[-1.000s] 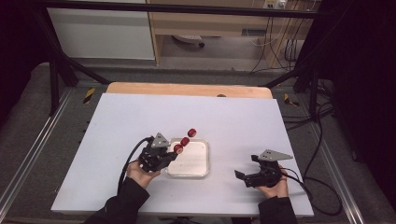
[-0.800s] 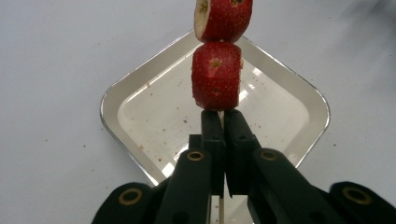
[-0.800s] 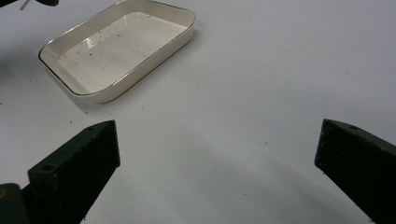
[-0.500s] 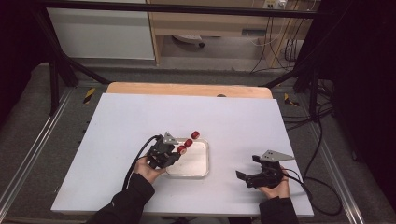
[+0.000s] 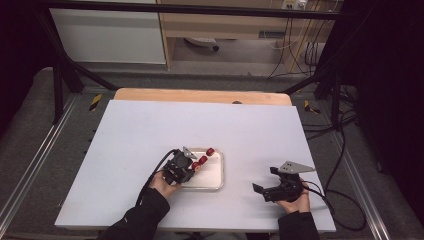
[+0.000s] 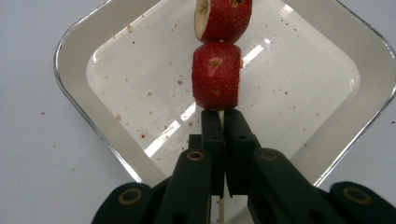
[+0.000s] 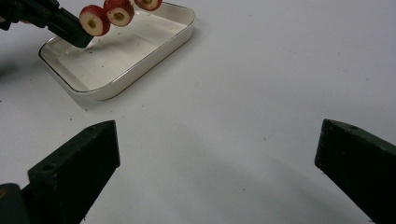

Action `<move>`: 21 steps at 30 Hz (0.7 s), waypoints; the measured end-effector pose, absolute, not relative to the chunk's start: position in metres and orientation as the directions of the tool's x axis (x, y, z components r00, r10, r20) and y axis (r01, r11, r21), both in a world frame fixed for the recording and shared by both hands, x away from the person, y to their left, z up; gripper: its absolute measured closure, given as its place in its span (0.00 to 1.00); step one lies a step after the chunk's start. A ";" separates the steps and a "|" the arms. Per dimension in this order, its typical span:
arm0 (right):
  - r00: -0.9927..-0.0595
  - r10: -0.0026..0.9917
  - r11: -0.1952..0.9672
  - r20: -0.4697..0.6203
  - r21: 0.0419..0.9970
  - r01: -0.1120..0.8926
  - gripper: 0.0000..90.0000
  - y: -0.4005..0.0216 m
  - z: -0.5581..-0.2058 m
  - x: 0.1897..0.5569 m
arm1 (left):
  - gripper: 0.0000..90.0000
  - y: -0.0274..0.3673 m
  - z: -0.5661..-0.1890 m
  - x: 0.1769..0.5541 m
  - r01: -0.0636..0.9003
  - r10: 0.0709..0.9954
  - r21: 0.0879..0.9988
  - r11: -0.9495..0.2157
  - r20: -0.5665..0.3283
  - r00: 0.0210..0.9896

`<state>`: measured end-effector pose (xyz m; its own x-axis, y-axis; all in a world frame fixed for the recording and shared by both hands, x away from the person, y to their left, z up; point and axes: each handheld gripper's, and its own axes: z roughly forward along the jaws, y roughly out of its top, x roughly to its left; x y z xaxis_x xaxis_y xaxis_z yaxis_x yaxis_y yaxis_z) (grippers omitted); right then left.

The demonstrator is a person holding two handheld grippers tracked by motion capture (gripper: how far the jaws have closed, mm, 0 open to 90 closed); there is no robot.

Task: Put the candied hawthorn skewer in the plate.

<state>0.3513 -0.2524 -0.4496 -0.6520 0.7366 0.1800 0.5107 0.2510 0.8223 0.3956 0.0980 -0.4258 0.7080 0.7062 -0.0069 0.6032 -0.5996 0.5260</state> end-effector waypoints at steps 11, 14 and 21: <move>-0.652 0.738 0.256 0.176 0.820 0.512 0.01 -0.252 -0.451 0.352 | 0.96 0.097 -0.428 0.394 0.607 0.713 0.526 -0.596 -0.003 0.702; -0.649 0.739 0.253 0.180 0.818 0.516 0.01 -0.251 -0.451 0.352 | 0.94 0.099 -0.428 0.394 0.610 0.717 0.531 -0.589 -0.007 0.697; -0.650 0.738 0.250 0.181 0.821 0.514 0.01 -0.252 -0.450 0.351 | 0.80 0.111 -0.423 0.389 0.577 0.694 0.575 -0.580 -0.022 0.720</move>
<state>0.3515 -0.2516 -0.4505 -0.6496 0.7384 0.1813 0.5135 0.2502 0.8208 0.3894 0.1106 -0.4228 0.7199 0.6937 -0.0225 0.5769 -0.5801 0.5750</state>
